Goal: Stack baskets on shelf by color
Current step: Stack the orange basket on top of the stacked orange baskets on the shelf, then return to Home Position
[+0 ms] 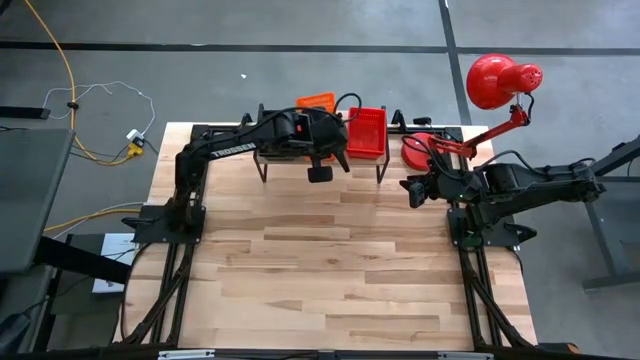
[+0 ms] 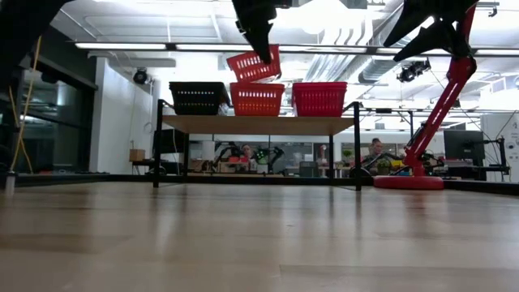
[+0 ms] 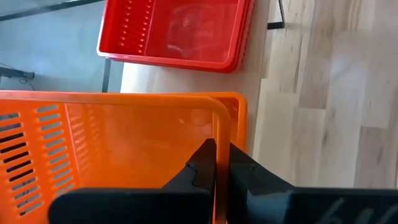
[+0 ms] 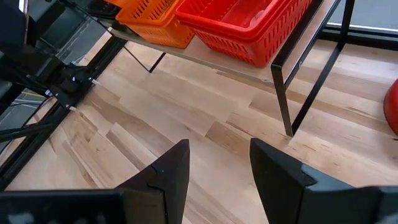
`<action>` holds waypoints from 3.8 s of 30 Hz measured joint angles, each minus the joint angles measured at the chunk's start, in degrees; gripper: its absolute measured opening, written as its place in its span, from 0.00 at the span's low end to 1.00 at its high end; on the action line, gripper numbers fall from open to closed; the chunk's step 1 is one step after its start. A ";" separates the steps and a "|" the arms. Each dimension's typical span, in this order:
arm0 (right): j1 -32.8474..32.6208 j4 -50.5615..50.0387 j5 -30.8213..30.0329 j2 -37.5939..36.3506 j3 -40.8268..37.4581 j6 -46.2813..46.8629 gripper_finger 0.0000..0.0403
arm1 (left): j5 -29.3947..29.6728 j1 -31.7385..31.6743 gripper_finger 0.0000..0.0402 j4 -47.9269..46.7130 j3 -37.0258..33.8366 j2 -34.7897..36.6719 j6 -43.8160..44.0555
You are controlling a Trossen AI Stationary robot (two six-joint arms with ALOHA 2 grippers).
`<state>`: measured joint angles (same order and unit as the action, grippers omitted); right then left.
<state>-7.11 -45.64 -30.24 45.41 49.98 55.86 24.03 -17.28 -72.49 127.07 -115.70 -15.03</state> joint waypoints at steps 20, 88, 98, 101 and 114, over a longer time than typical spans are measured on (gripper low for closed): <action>0.00 -0.01 -0.17 -0.01 0.00 0.02 0.39 | 0.46 0.04 0.27 0.73 0.03 -1.84 -0.20; 0.02 0.57 -13.29 -0.04 0.00 11.26 0.39 | -45.79 -23.41 0.00 86.73 -54.30 19.38 14.22; 0.02 3.88 -15.39 -0.04 0.00 11.43 0.39 | -49.55 -24.06 0.00 83.32 -54.34 19.35 8.28; 0.02 3.88 -15.37 -0.04 0.00 11.76 0.39 | -49.22 -23.85 0.00 80.46 -54.33 19.36 5.87; 0.00 3.97 -14.31 -0.04 0.00 12.71 0.39 | -49.57 -23.95 0.00 79.58 -54.38 23.61 9.27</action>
<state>-7.11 -41.67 -44.55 45.36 49.98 68.57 -25.54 -41.23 7.09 72.69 -92.09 -5.75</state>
